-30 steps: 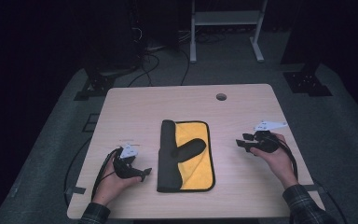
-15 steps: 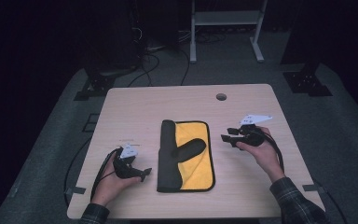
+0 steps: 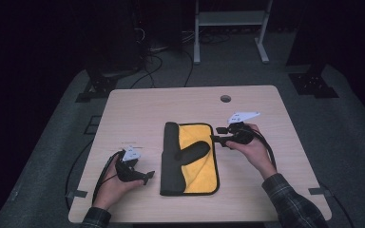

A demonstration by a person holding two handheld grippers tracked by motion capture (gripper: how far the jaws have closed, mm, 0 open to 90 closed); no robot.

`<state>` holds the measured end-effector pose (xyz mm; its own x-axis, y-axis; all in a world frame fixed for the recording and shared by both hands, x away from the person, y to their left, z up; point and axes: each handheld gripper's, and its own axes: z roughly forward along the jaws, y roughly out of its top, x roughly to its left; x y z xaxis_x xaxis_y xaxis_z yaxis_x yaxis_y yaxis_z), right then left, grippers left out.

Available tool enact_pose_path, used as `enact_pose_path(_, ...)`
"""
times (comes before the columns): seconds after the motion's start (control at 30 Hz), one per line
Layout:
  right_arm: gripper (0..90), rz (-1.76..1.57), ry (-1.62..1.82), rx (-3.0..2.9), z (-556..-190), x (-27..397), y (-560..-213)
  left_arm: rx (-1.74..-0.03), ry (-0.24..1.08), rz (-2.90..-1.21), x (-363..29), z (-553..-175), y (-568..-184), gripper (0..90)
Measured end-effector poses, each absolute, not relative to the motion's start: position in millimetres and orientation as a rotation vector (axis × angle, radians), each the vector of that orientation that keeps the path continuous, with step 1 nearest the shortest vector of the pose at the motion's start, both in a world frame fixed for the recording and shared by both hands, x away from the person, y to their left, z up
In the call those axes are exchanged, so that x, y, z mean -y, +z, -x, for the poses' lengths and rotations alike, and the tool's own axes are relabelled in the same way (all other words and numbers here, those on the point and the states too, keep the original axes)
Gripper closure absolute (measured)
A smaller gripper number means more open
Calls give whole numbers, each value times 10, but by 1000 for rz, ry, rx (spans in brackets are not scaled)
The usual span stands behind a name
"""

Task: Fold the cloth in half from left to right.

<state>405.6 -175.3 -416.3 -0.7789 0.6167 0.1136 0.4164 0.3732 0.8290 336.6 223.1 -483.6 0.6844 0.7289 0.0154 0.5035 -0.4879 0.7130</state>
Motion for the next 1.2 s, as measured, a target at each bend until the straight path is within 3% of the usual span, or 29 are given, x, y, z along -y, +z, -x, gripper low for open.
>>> enact_pose_path(0.5, 529, -781, 1372, -2544, -4067, 1196, -4246, -941, 415, -2193, -2231, -3367, -4836, 0)
enact_pose_path(0.83, 630, -679, 1368, -2639, -3986, 859, -4350, -941, 415, -2193, -2231, -3367, -4836, 0)
enact_pose_path(1.2, 665, -628, 1339, -2704, -3947, 594, -4482, -943, 414, -2190, -2229, -3366, -4837, 0)
